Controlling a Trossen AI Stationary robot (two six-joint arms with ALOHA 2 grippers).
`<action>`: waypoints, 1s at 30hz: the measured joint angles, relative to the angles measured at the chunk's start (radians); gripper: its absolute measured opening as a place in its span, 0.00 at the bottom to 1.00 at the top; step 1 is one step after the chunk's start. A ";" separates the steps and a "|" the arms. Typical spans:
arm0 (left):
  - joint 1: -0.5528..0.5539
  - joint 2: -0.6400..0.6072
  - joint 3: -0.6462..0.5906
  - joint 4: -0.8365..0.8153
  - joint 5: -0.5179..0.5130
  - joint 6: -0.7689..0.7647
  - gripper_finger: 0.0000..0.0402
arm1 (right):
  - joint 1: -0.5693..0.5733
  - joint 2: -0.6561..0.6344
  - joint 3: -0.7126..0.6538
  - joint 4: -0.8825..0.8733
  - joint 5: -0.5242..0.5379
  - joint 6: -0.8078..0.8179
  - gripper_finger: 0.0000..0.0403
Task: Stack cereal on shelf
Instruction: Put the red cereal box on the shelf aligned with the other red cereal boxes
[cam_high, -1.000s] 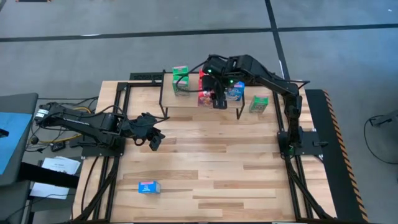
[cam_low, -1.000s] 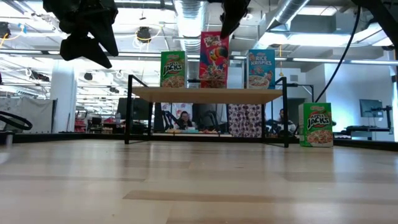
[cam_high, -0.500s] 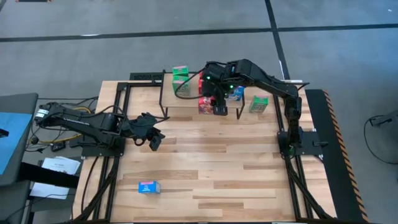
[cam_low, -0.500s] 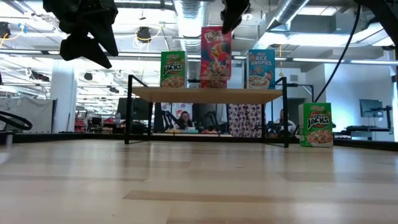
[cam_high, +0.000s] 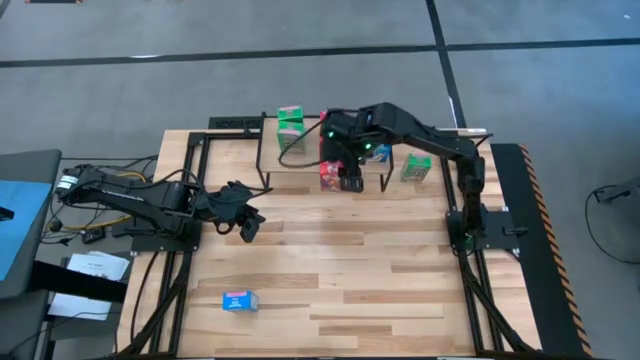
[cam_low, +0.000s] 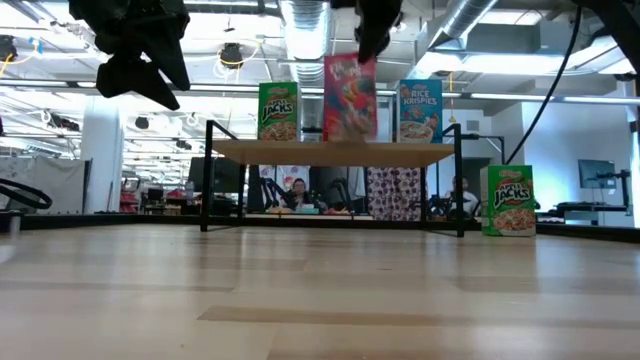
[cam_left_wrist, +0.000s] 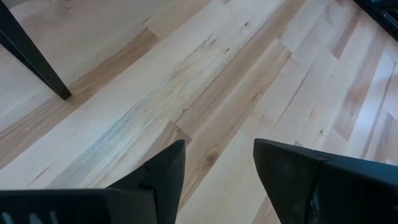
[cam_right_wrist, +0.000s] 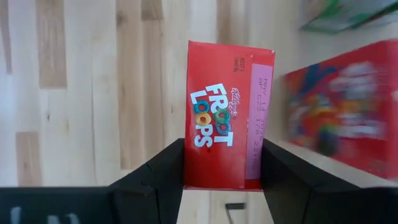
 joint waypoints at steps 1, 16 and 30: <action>0.000 0.000 0.000 0.000 0.000 0.000 0.45 | 0.003 0.003 -0.017 -0.001 0.000 0.001 0.51; 0.000 0.000 0.000 0.000 -0.005 0.010 0.45 | -0.016 -0.010 -0.046 0.050 0.012 -0.057 0.51; 0.000 0.000 0.000 0.000 -0.009 0.017 0.45 | -0.054 -0.010 0.050 0.065 0.025 -0.113 0.51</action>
